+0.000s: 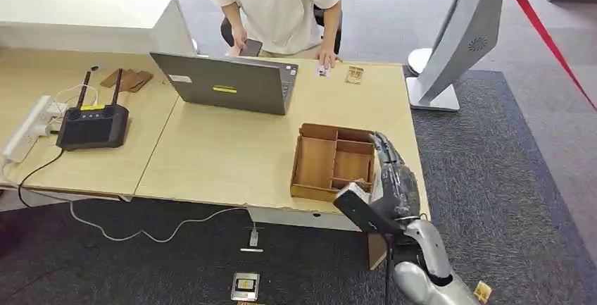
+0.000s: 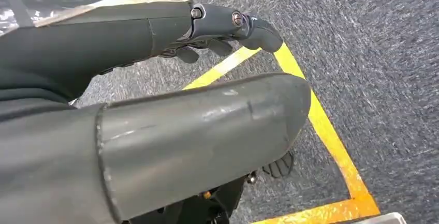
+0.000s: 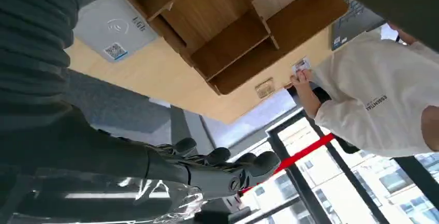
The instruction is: Pass the card to the sensor for recognition and then transmit it.
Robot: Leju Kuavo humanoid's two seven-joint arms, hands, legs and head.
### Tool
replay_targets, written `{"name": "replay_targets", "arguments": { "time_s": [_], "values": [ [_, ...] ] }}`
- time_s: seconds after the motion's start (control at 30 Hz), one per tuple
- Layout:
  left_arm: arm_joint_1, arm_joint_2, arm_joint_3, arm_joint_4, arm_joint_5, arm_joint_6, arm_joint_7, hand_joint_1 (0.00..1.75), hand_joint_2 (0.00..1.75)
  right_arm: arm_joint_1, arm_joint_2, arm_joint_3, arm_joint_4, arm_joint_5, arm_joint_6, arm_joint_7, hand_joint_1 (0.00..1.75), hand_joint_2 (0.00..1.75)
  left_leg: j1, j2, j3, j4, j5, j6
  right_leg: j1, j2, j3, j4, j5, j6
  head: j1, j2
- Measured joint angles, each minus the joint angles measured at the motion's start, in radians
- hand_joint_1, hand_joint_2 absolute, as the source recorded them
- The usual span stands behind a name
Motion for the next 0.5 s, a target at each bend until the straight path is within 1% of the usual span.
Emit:
{"name": "replay_targets", "arguments": {
  "time_s": [0.1,0.17,0.37,0.5],
  "values": [
    [0.000,0.000,0.000,0.000,0.000,0.000,0.000,0.00,0.00,0.000,0.000,0.006,0.001,0.100,0.048,0.012,0.00,1.75,0.000,0.000,0.000,0.000,0.000,0.000,0.000,0.000,0.000,0.000,0.000,0.000,0.000,0.000],
    [-0.001,-0.001,0.000,0.000,0.000,0.000,0.000,0.00,0.00,0.000,0.002,0.012,0.008,0.132,0.065,0.012,0.00,1.75,0.000,0.000,0.000,0.000,0.000,0.000,0.000,0.000,0.000,0.000,0.000,0.000,0.000,0.000],
    [-0.002,-0.001,0.000,0.000,0.000,0.000,0.000,0.00,0.00,0.000,0.008,0.027,0.025,0.149,0.067,0.013,0.00,1.75,0.000,0.000,-0.001,0.000,0.000,0.000,0.000,0.000,0.000,0.000,0.000,0.000,0.000,0.000],
    [-0.003,-0.002,0.000,0.000,0.000,0.000,0.009,0.00,0.00,-0.002,0.021,0.036,0.061,0.209,0.070,0.012,0.00,1.75,0.000,0.000,-0.001,0.000,0.000,0.000,0.000,0.000,0.000,0.000,0.000,0.000,0.000,0.000]
  ]
}}
